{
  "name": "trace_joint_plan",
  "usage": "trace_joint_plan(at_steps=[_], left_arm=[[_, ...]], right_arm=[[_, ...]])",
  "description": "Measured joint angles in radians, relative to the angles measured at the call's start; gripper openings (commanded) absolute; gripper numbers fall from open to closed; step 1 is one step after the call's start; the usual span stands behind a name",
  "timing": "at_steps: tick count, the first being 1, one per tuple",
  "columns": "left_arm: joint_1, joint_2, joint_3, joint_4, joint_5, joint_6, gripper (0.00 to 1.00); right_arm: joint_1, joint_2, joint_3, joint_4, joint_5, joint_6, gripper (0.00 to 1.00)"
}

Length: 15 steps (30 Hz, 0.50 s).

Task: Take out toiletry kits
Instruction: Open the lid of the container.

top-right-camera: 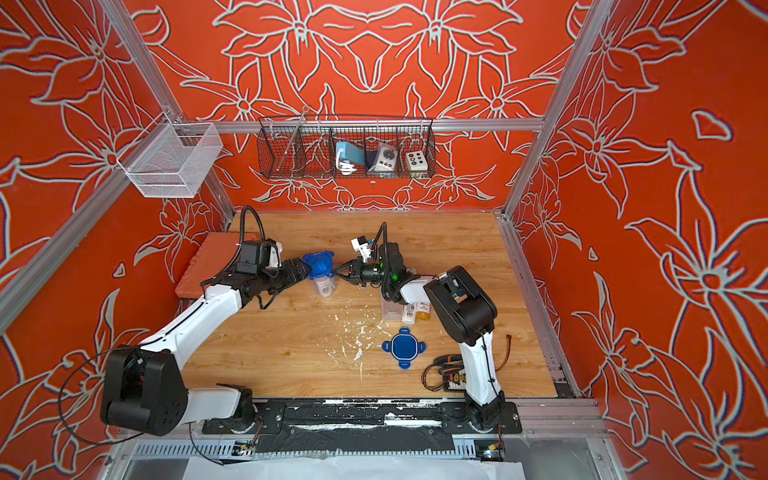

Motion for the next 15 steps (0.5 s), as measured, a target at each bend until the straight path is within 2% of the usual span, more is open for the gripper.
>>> trace_joint_plan(at_steps=[7, 15], left_arm=[[0.008, -0.037, 0.0, 0.003, -0.032, -0.014, 0.86], [0.013, -0.033, 0.0, 0.029, -0.021, -0.035, 0.86]], right_arm=[[0.021, -0.058, 0.002, -0.165, 0.004, -0.156, 0.0], [0.027, -0.06, 0.023, -0.208, -0.002, -0.206, 0.0]])
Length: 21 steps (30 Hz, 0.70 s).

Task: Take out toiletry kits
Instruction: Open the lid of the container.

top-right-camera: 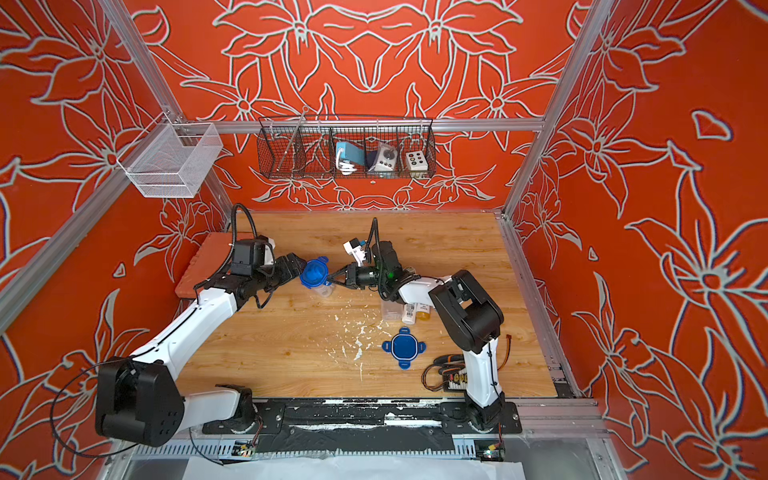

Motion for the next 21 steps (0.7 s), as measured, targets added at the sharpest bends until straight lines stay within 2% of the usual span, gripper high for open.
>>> trace_joint_plan(at_steps=[14, 21], left_arm=[[0.003, 0.022, -0.03, 0.071, 0.039, -0.018, 0.85], [0.006, 0.022, -0.037, 0.085, 0.044, -0.032, 0.84]], right_arm=[[-0.011, 0.0, 0.024, -0.012, 0.006, -0.015, 0.0], [-0.016, 0.0, -0.006, 0.058, 0.004, -0.017, 0.0]])
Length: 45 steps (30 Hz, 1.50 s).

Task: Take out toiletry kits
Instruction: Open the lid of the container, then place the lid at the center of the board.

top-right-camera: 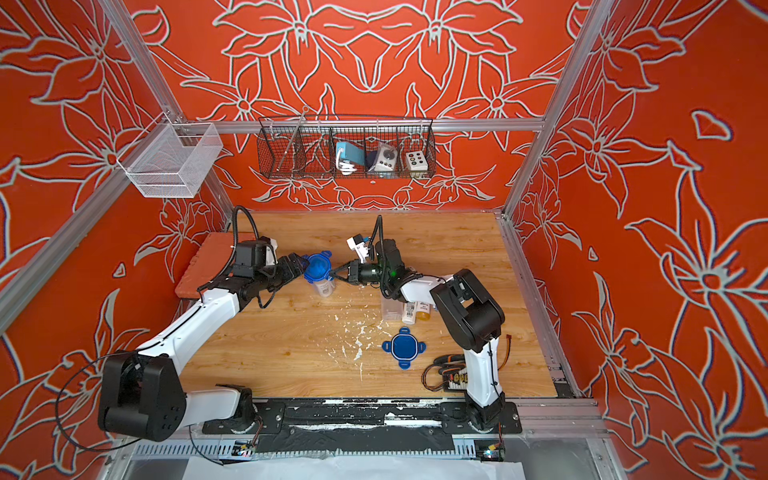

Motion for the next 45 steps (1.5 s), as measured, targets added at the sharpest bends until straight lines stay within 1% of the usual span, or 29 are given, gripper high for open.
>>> trace_joint_plan(at_steps=[4, 10, 17, 23, 26, 28, 35, 38, 39, 41, 45], left_arm=[[0.0, 0.0, -0.002, 0.018, 0.002, -0.008, 0.85], [0.0, 0.0, -0.036, 0.076, 0.006, -0.025, 0.84], [0.0, -0.003, -0.042, 0.101, 0.006, -0.04, 0.84], [0.0, -0.008, -0.042, 0.105, -0.005, -0.042, 0.84], [0.0, -0.033, -0.042, 0.093, -0.042, -0.046, 0.85], [0.0, -0.063, -0.046, 0.076, -0.08, -0.057, 0.84], [0.0, -0.174, -0.129, 0.008, -0.187, -0.106, 0.85], [0.0, -0.221, -0.154, -0.02, -0.227, -0.117, 0.87], [0.0, -0.235, -0.155, -0.027, -0.234, -0.117, 0.87], [0.0, -0.247, -0.151, -0.028, -0.238, -0.116, 0.87], [0.0, -0.226, -0.129, -0.023, -0.222, -0.108, 0.86]], right_arm=[[-0.002, 0.0, 0.002, 0.002, -0.013, -0.02, 0.0], [-0.002, 0.0, 0.048, -0.033, -0.055, -0.071, 0.0], [0.005, 0.0, 0.05, -0.069, -0.082, -0.116, 0.0], [0.02, 0.0, 0.08, -0.167, -0.107, -0.181, 0.0], [0.037, -0.016, 0.107, -0.257, -0.122, -0.241, 0.0], [0.061, -0.04, 0.13, -0.355, -0.126, -0.303, 0.0], [0.167, -0.158, 0.145, -0.603, -0.127, -0.475, 0.0], [0.209, -0.222, 0.144, -0.745, -0.076, -0.551, 0.0], [0.225, -0.252, 0.142, -0.813, -0.034, -0.583, 0.0], [0.253, -0.321, 0.126, -0.933, 0.066, -0.627, 0.0], [0.315, -0.487, 0.072, -1.191, 0.324, -0.684, 0.0]])
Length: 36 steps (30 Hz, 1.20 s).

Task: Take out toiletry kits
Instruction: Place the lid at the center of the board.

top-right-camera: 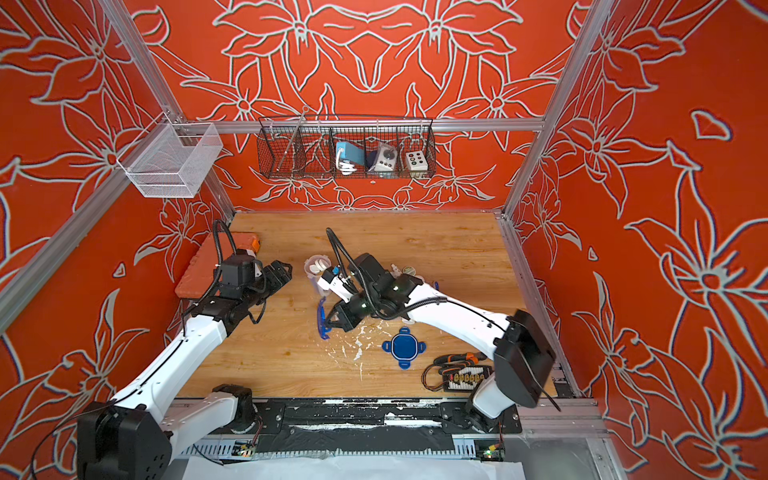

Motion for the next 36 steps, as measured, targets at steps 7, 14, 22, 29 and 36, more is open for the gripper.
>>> trace_joint_plan(at_steps=[7, 14, 22, 29, 36], left_arm=[[0.003, 0.108, 0.042, 0.013, 0.056, 0.017, 0.84], [0.047, 0.136, 0.028, 0.011, 0.087, 0.026, 0.83], [0.153, 0.129, -0.033, 0.002, 0.115, 0.027, 0.83], [0.163, 0.13, -0.033, 0.003, 0.16, 0.039, 0.82], [0.163, 0.15, -0.033, 0.008, 0.198, 0.039, 0.81]], right_arm=[[0.159, -0.061, -0.063, -0.326, 0.502, 0.022, 0.0], [0.303, 0.14, 0.021, -0.449, 0.734, 0.018, 0.0], [0.424, 0.363, 0.174, -0.488, 0.823, -0.019, 0.0], [0.447, 0.431, 0.236, -0.488, 0.809, -0.026, 0.23], [0.441, 0.419, 0.254, -0.452, 0.729, -0.01, 0.47]])
